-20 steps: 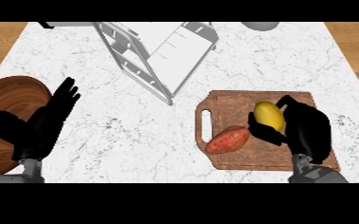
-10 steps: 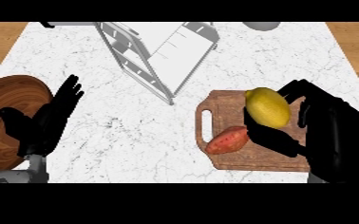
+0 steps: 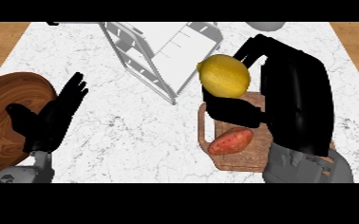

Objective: Pick the lemon from the cutting board and place it in the tiered basket

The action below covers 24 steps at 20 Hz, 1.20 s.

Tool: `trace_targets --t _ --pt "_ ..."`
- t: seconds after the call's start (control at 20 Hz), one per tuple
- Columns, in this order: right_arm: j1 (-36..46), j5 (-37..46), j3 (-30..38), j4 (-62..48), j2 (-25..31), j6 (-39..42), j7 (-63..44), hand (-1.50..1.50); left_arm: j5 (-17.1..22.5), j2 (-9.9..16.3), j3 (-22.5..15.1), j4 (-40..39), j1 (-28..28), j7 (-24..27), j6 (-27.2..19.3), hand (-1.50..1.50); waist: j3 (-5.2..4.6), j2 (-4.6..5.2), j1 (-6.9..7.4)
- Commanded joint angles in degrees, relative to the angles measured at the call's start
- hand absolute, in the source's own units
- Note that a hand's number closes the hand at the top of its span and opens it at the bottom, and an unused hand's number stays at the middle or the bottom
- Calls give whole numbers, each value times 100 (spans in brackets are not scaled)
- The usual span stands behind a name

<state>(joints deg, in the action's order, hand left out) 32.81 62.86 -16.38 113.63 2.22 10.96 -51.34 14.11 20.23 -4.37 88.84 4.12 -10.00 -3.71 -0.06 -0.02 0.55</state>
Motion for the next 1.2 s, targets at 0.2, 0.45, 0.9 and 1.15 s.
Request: trace_targets --t 0.2,0.45,0.9,1.15 --pt "2279 -449 -14 -2207 -217 -632 -871 150 -301 -269 -146 -150 -29 170 -32 0 -1 21 86" --pt "2876 -710 -103 -3678 -220 -1605 -750 150 -275 -365 -126 -25 159 -158 -72 0 1 29 102" --pt "3668 -1316 229 -5601 -221 -2294 -489 150 -252 -256 59 164 -305 102 225 0 2 23 117" --pt "3949 -1624 -168 -6269 -219 -2822 -398 150 -245 -234 194 -353 413 -82 331 0 -1 46 99"
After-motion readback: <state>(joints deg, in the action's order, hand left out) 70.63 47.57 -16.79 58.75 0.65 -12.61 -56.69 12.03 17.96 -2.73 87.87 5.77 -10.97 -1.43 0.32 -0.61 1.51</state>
